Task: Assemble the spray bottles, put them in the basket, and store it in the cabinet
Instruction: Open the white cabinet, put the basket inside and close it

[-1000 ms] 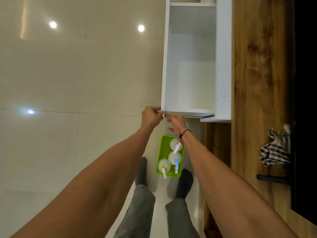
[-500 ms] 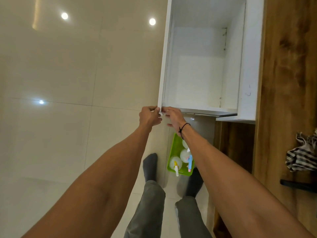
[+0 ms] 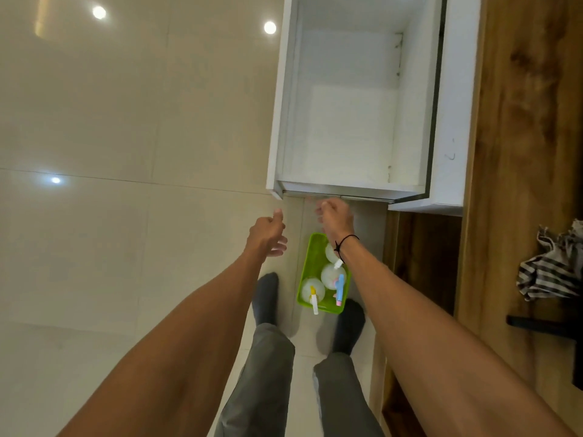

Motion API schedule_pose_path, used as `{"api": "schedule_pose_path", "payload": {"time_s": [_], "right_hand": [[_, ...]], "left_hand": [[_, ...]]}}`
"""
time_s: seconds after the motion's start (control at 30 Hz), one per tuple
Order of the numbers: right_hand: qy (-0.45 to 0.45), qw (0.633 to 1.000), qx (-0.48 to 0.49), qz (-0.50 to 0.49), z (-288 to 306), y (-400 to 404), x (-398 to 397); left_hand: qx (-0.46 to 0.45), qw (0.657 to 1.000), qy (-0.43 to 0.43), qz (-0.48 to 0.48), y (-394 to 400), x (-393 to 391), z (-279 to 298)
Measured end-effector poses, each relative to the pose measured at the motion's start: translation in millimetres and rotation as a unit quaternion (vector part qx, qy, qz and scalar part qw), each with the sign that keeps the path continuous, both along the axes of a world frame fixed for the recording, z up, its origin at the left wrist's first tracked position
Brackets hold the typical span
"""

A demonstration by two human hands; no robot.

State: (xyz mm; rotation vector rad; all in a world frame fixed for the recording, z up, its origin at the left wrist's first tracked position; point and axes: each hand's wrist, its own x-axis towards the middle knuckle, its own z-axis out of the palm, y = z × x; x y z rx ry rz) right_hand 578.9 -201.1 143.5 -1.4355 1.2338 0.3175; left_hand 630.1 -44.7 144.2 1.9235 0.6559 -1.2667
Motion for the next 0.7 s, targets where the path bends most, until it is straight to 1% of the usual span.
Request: {"api": "schedule_pose_path", "payload": {"time_s": [0.13,0.23,0.33,0.4,0.6,0.7], "right_hand": [[0.036,0.996,-0.078,-0.012,-33.7,-30.4,-52.6],[0.068,0.992,-0.103,0.025,-66.8,-49.6,-93.4],[0.095,0.992,-0.071,0.048,-104.1,-62.7,-126.2],[0.114,0.991,-0.042,0.055,-129.3,-67.6,-143.7],[0.174,0.980,0.028,0.091,-200.8,-66.4,-179.3],[0.180,0.975,0.068,0.113,-231.0,-54.4,-191.0]], "left_hand": [[-0.007,0.998,0.005,-0.055,-11.9,-33.3,-31.8],[-0.006,0.994,-0.021,-0.109,-22.3,-57.9,-63.9],[-0.004,0.984,-0.049,-0.173,-28.1,-78.5,-101.8],[0.001,0.978,-0.053,-0.200,-27.7,-90.6,-129.6],[0.061,0.962,-0.019,-0.266,-11.8,-118.9,-211.4],[0.066,0.947,-0.014,-0.314,-2.8,-129.3,-245.2]]}}
